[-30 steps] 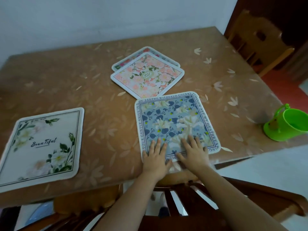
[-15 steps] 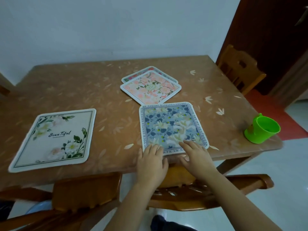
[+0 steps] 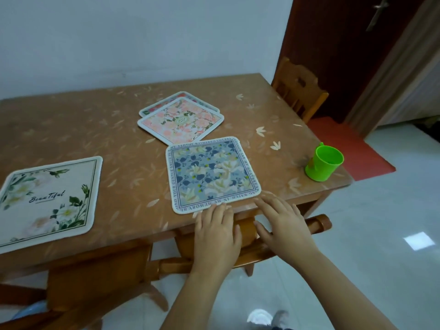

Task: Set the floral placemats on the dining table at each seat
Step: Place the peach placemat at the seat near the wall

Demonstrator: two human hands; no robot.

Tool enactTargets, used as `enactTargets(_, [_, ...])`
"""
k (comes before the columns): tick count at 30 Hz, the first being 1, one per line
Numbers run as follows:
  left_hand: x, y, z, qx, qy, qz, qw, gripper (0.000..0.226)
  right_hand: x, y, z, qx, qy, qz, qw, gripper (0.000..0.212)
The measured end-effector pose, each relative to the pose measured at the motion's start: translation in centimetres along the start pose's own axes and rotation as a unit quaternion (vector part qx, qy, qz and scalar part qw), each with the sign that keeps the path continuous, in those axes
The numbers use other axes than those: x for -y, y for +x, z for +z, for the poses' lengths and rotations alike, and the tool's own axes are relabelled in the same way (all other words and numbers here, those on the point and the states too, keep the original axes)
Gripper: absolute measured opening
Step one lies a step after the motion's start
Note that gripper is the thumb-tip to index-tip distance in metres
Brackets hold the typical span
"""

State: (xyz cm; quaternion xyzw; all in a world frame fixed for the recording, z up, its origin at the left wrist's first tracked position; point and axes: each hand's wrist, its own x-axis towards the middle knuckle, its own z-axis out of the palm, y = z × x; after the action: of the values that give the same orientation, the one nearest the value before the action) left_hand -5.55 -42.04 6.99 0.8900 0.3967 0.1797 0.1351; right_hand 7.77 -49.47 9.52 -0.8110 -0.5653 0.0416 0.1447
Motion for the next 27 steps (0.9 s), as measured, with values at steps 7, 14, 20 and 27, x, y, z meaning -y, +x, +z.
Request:
enactTargets(7, [-8.1, 2.8, 2.5, -0.022, 0.012, 0.060, 0.998, 0.035, -7.6, -1.7, -3.3, -0.072, 0.018, 0.035, 0.997, 0.046])
enactTargets(14, [-20.7, 6.3, 7.5, -0.027, -0.003, 0.114, 0.993, 0.038, -21.0, -3.7, -8.1, -0.094, 0.011, 0.072, 0.993, 0.044])
enactTargets(20, [-31.9, 9.9, 12.5, -0.024, -0.017, 0.160, 0.987, 0.036, -32.3, -5.3, -11.3, -0.103, 0.002, 0.108, 0.989, 0.043])
enactTargets(27, [-40.3, 14.1, 16.8, -0.020, -0.014, 0.190, 0.981, 0.040, -41.3, -5.2, -14.2, -0.115, -0.005, 0.136, 0.984, 0.044])
